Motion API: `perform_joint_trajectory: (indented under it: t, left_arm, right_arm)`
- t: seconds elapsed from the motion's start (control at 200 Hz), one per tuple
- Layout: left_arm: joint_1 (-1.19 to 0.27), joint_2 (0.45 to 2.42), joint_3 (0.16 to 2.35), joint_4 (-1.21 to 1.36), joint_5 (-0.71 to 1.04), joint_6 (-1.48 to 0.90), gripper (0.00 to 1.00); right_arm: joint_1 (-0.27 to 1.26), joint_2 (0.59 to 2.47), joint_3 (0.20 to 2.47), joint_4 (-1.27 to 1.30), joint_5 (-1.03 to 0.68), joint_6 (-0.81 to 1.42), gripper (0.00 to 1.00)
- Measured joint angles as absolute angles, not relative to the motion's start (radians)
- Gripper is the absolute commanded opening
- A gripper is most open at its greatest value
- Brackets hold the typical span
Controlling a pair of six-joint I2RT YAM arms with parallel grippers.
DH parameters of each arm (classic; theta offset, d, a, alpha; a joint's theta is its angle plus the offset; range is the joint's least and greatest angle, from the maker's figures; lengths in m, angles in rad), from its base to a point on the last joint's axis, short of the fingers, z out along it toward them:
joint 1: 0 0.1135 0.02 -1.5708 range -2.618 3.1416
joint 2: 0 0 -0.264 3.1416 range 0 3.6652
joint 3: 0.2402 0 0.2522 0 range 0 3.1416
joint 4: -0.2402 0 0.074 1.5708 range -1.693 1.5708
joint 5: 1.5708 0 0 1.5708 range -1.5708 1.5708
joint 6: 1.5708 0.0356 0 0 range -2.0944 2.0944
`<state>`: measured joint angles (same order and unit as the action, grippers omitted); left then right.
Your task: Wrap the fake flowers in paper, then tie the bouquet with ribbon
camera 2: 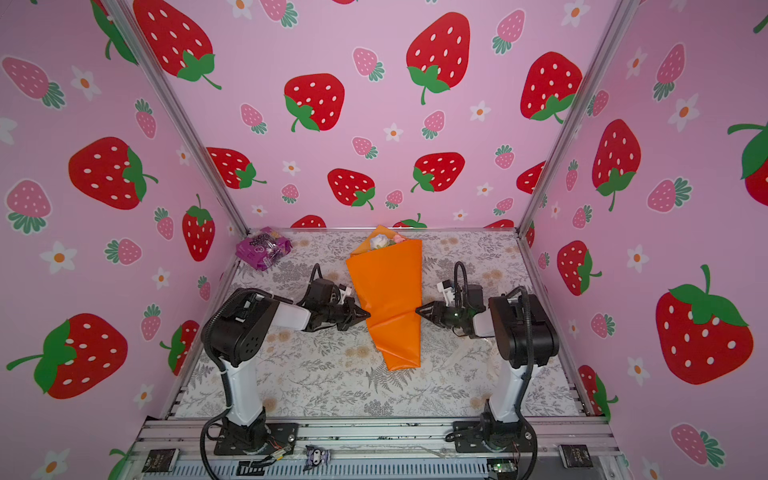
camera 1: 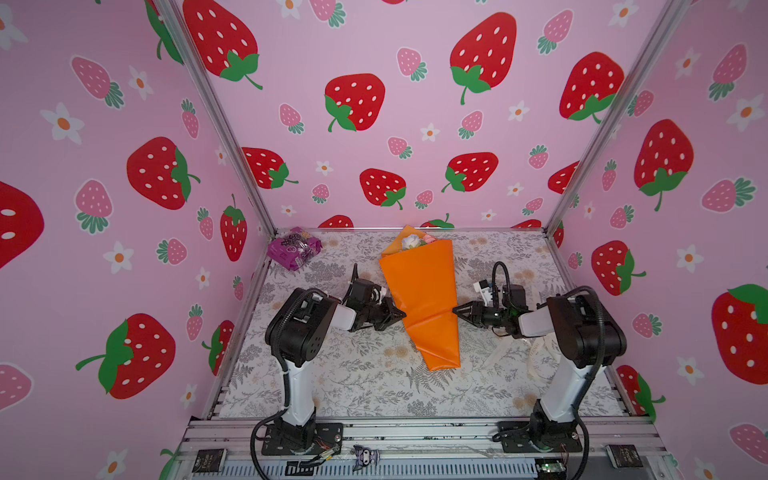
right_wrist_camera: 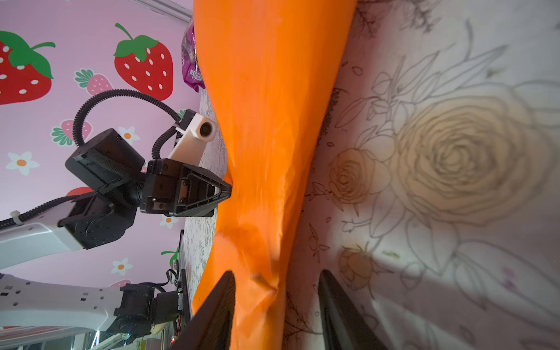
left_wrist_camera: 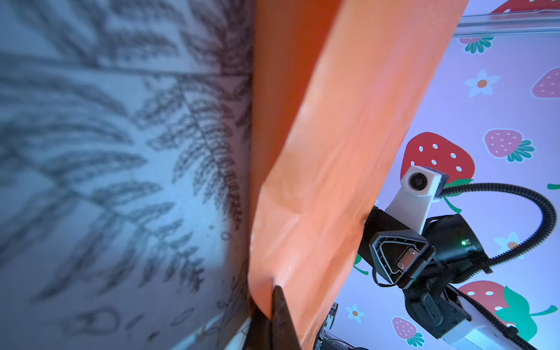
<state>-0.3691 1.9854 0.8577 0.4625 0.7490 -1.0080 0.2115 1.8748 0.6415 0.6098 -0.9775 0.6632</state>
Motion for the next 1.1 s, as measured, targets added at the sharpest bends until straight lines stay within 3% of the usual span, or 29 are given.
perform_joint_trajectory:
  t: [0.085, 0.21, 0.525, 0.615, 0.725, 0.805, 0.951, 1.101]
  left_arm:
    - [-0.369, 1.986, 0.858, 0.463, 0.749, -1.011, 0.0]
    - [-0.369, 1.986, 0.858, 0.462, 0.748, -1.013, 0.0]
    - [-0.37, 1.986, 0.858, 0.463, 0.748, -1.016, 0.0]
    - [-0.369, 1.986, 0.858, 0.463, 0.749, -1.018, 0.0]
    - [-0.369, 1.986, 0.858, 0.463, 0.749, -1.018, 0.0]
    - [-0.369, 1.986, 0.858, 0.464, 0.754, -1.018, 0.0]
    - [-0.371, 1.988, 0.858, 0.463, 0.764, -1.018, 0.04]
    - [-0.375, 1.988, 0.859, 0.462, 0.765, -1.017, 0.15]
  right_arm:
    - [0.228, 1.879, 0.647, 0.601, -0.985, 0.645, 0.19]
    - [0.232, 1.879, 0.643, 0.585, -0.977, 0.626, 0.08]
    - [0.214, 1.843, 0.546, 0.617, -0.974, 0.634, 0.16]
    - [0.213, 1.831, 0.513, 0.657, -0.977, 0.659, 0.29]
    - [0.212, 1.8, 0.485, 0.665, -0.962, 0.681, 0.31]
    - [0.21, 1.762, 0.484, 0.666, -0.941, 0.699, 0.39]
    - [0.208, 1.634, 0.484, 0.647, -0.837, 0.74, 0.39]
    - [0.247, 1.497, 0.501, 0.619, -0.748, 0.765, 0.27]
